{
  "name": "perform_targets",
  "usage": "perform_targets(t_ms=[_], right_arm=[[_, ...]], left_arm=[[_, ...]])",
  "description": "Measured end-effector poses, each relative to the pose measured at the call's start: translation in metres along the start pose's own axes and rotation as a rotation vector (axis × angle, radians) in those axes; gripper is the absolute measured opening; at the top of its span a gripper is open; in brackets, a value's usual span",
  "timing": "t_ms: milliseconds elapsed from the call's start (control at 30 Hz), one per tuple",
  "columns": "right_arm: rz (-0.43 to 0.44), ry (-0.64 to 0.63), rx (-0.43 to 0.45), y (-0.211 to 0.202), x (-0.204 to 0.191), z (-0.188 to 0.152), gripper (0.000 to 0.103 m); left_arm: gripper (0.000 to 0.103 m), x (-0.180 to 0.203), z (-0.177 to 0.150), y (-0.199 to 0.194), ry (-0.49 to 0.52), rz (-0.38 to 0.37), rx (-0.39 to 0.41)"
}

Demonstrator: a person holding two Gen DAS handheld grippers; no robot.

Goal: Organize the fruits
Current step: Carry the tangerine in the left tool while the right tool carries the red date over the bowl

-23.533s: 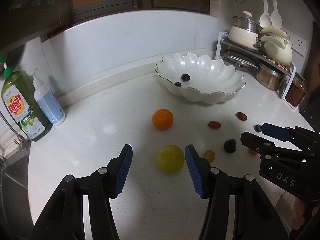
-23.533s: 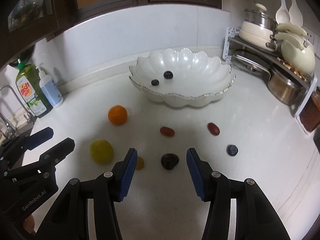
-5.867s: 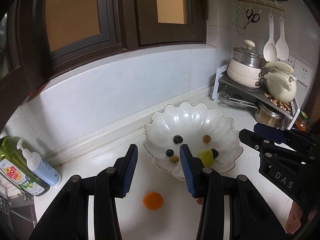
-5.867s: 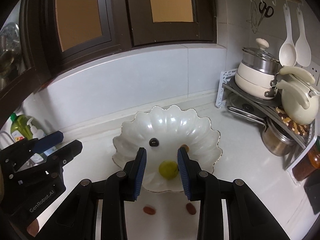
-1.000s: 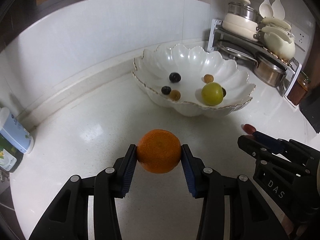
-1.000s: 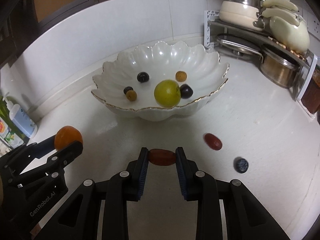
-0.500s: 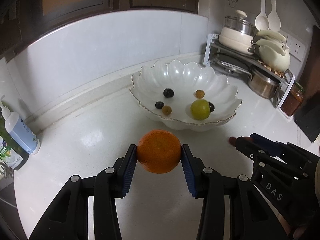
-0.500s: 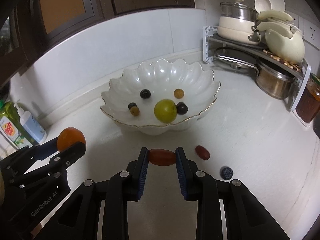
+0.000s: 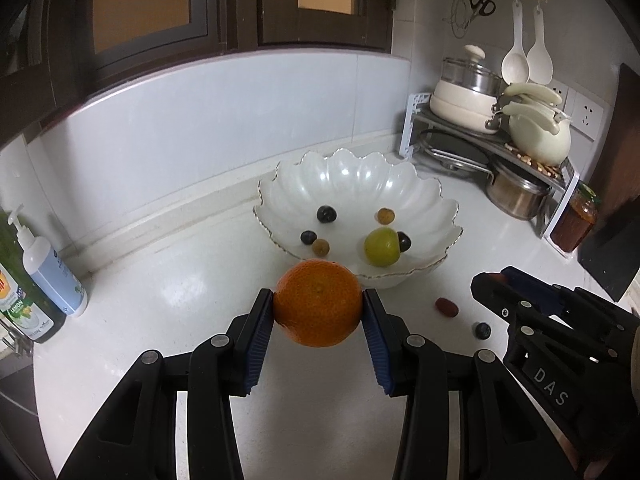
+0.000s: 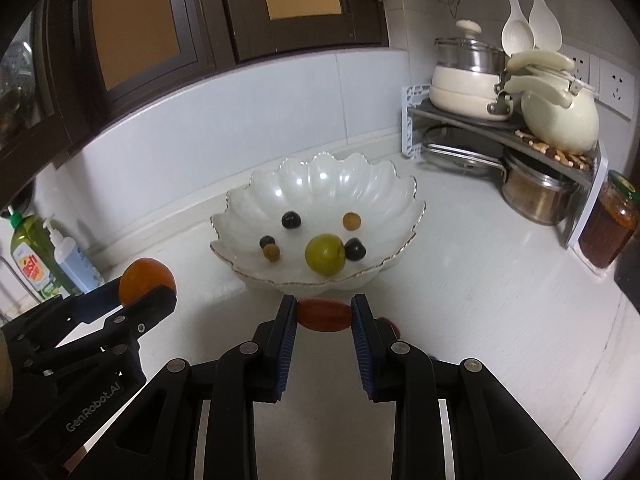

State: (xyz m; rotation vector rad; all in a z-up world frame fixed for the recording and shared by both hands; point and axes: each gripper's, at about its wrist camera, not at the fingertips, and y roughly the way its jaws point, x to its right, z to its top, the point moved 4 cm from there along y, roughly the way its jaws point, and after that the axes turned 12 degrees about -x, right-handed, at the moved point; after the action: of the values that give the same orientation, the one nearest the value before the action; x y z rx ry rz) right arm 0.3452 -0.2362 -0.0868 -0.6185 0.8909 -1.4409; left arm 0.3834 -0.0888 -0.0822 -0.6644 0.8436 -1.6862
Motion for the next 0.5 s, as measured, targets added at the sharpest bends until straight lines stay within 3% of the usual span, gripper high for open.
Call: perform_targets(t_ms=[500], right_arm=[[0.012,-0.036,0.063,-0.025,0.003,0.019,0.029]], left_arm=[[0.044,0.011,0.018,-0.021,0.003,0.016,0.062]])
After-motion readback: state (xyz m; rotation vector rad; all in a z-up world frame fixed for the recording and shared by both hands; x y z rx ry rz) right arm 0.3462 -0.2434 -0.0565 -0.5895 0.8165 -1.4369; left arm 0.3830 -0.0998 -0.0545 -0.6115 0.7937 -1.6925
